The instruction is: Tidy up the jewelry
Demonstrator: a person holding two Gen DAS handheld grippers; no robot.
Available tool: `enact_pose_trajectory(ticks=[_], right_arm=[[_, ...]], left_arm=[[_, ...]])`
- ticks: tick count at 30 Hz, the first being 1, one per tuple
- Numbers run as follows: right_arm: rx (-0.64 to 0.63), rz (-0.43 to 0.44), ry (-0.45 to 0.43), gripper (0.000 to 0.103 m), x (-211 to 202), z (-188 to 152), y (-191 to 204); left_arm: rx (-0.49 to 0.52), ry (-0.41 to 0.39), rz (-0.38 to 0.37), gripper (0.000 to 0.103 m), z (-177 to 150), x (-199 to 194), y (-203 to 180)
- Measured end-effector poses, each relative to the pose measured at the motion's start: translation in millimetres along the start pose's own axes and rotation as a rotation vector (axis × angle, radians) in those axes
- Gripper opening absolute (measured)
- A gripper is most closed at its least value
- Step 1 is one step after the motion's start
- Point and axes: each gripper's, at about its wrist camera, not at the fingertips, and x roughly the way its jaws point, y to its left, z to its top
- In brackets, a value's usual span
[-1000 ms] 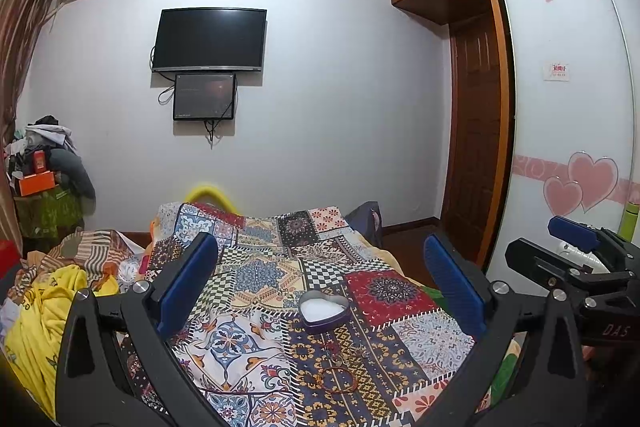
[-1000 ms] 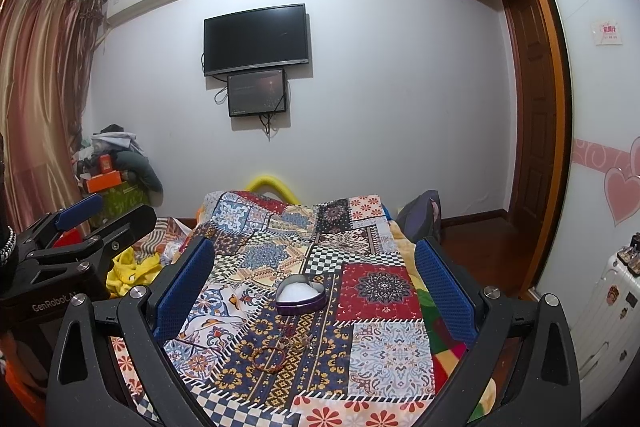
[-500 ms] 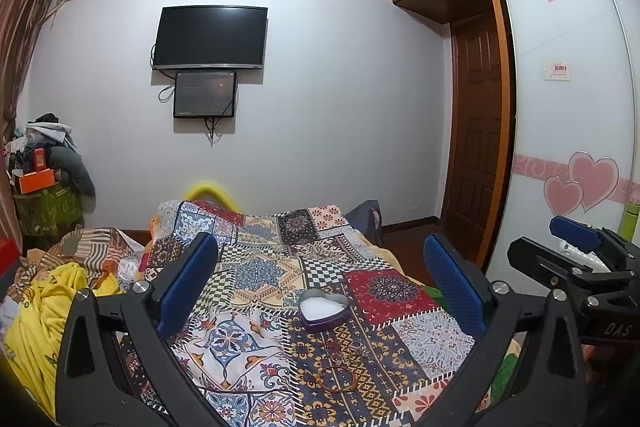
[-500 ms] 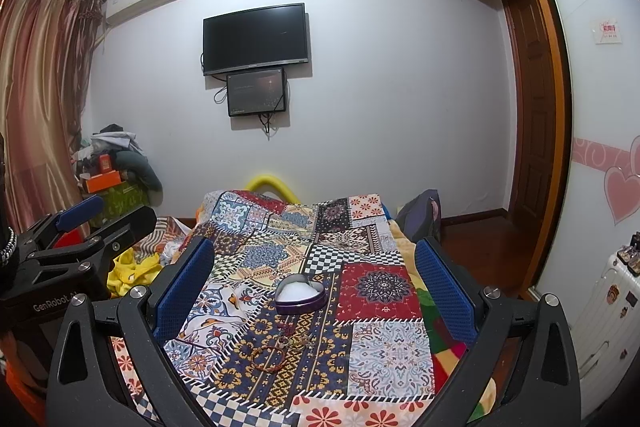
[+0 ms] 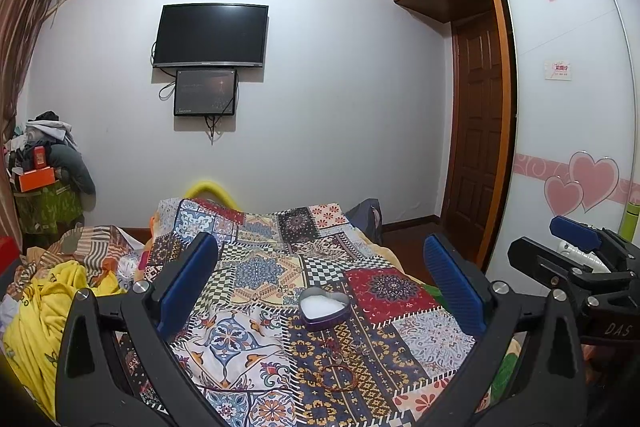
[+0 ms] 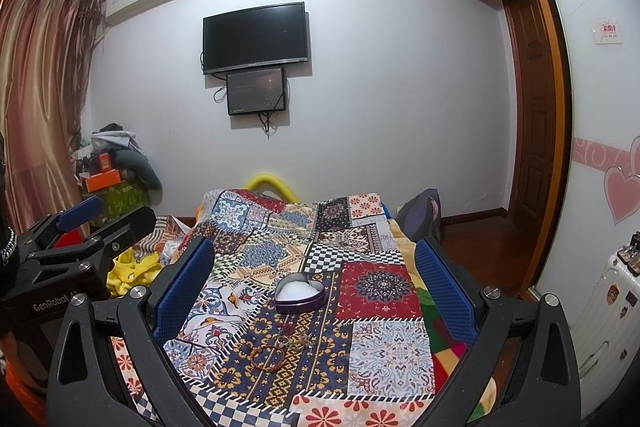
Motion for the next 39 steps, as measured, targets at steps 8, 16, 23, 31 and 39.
enact_pose_trajectory(ticks=[8,16,23,31,39], right_arm=[[0.002,-0.005,0.012,0.1,4,-1,-2],[-0.015,-0.051,0.061,0.1,26,-10,-9],[-0.035,-0.093,0.173,0.1,62,-35,-22],[-0.046,-0.075,0.344,0.087,110,-70,-37],[-0.049,-0.015,0.475,0.064,145,-102,-42]], left_arm=[[0.0,0.019,-0.002,0.103,0,8,1],[-0.022,0.102,-0.005,0.103,-12,40,11],[-0.048,0.274,-0.006,0.099,-43,93,27],[-0.032,0.52,-0.052,0.069,-102,152,34],[-0.041,0.716,-0.142,0.037,-149,184,34]])
